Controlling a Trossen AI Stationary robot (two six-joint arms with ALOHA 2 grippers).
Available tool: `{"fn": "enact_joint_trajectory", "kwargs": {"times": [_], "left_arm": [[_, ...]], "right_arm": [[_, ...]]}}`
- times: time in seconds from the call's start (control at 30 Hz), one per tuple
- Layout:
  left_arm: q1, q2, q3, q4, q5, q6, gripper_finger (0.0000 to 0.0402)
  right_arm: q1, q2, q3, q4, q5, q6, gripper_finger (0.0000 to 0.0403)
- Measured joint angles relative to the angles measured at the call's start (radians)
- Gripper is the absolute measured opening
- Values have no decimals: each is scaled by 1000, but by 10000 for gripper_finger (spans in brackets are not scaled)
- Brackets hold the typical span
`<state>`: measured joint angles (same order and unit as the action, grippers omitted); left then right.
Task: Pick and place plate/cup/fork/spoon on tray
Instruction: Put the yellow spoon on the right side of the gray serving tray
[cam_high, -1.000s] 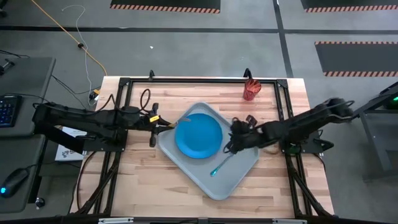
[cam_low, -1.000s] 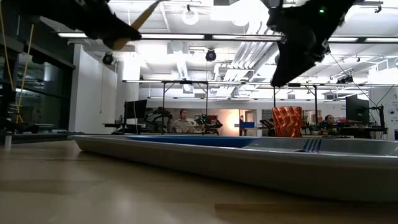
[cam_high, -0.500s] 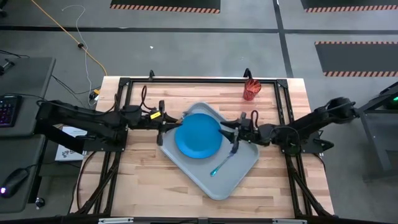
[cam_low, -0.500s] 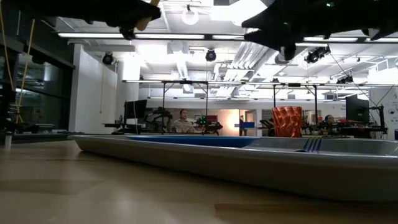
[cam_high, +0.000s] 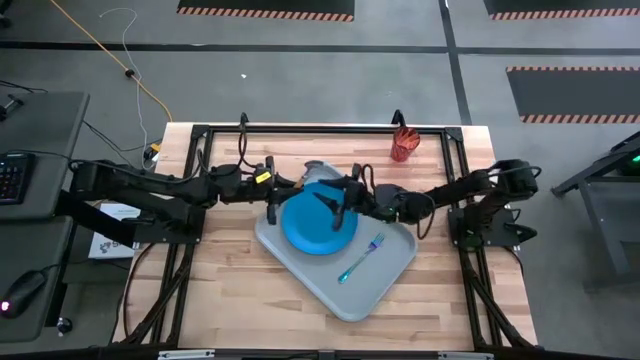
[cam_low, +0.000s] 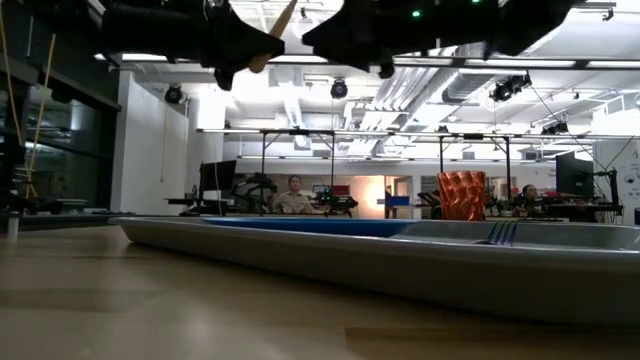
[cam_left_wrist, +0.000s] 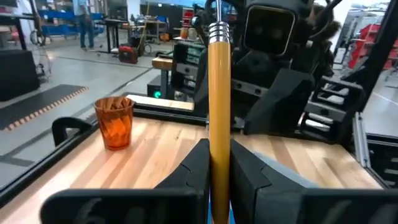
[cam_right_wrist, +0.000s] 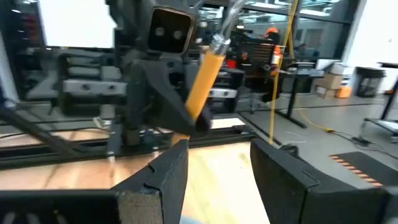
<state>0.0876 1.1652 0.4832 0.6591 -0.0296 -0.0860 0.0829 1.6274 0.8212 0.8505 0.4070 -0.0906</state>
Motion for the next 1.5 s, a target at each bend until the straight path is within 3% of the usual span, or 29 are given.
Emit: {"fn": "enact_joint_trajectory", "kwargs": {"times": [0.23, 0.37, 0.7, 0.83, 1.13, 1.5], "left_arm": [[58, -1, -116, 233, 40, -43, 21], [84, -1, -120, 238, 132, -36, 21], [73, 6, -120, 266, 136, 7, 21], [72, 52, -121, 318, 131, -17, 21], [39, 239, -119, 630, 129, -73, 21], [21, 379, -29, 647, 151, -115, 21]], "right_arm": [[-31, 29, 51, 21, -59, -4, 165], [-50, 29, 51, 46, -108, 47, 165], [-79, 30, 51, 92, -181, 143, 165], [-77, 30, 51, 147, -216, 139, 165], [-77, 30, 51, 158, -208, 139, 165], [-77, 30, 51, 153, -213, 143, 165]]}}
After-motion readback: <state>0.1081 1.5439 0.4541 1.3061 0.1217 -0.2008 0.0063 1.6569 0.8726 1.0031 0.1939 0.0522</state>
